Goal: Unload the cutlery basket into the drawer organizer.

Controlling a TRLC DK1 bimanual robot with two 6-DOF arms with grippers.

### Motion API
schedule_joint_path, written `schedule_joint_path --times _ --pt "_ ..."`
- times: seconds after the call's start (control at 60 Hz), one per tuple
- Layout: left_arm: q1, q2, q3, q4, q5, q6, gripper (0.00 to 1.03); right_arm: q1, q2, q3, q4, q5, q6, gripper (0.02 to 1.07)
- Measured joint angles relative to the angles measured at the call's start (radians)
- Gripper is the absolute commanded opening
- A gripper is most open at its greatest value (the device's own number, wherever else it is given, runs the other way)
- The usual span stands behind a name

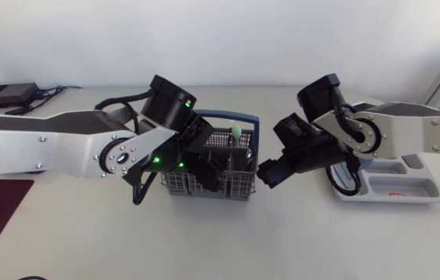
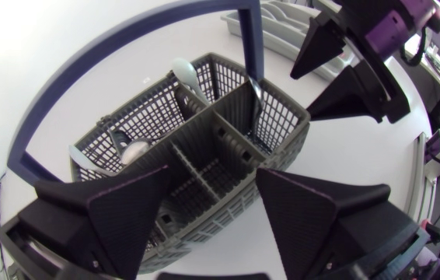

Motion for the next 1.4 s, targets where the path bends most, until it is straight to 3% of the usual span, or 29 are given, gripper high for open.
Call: schedule_joint_path --times 0.25,0.4,0.583,1.067,1.283,1.4 --pt "0.017 -0.032 -0.021 0.053 0.000 0.003 0.78 0.107 0.000 0.000 0.004 -0.005 0.000 0.92" --pt "-0.012 -0.022 -0.020 0.083 0.002 0.000 0.79 0.042 -0.041 -0.037 0.005 -0.034 -0.001 0.92" --pt "-0.036 0.021 -0.018 0.162 0.086 -0.028 0.79 -0.055 -0.144 -0.084 0.005 -0.077 -0.013 0.92" --pt "-0.036 0.141 0.068 0.198 0.111 -0.035 0.78 -0.161 -0.186 -0.124 0.004 -0.133 -0.065 0.92" --pt "-0.036 0.189 0.099 0.206 0.111 -0.036 0.73 -0.195 -0.186 -0.128 0.004 -0.157 -0.084 0.92" --pt "-0.034 0.203 0.104 0.212 0.114 -0.043 0.64 -0.201 -0.186 -0.131 0.004 -0.163 -0.087 0.92"
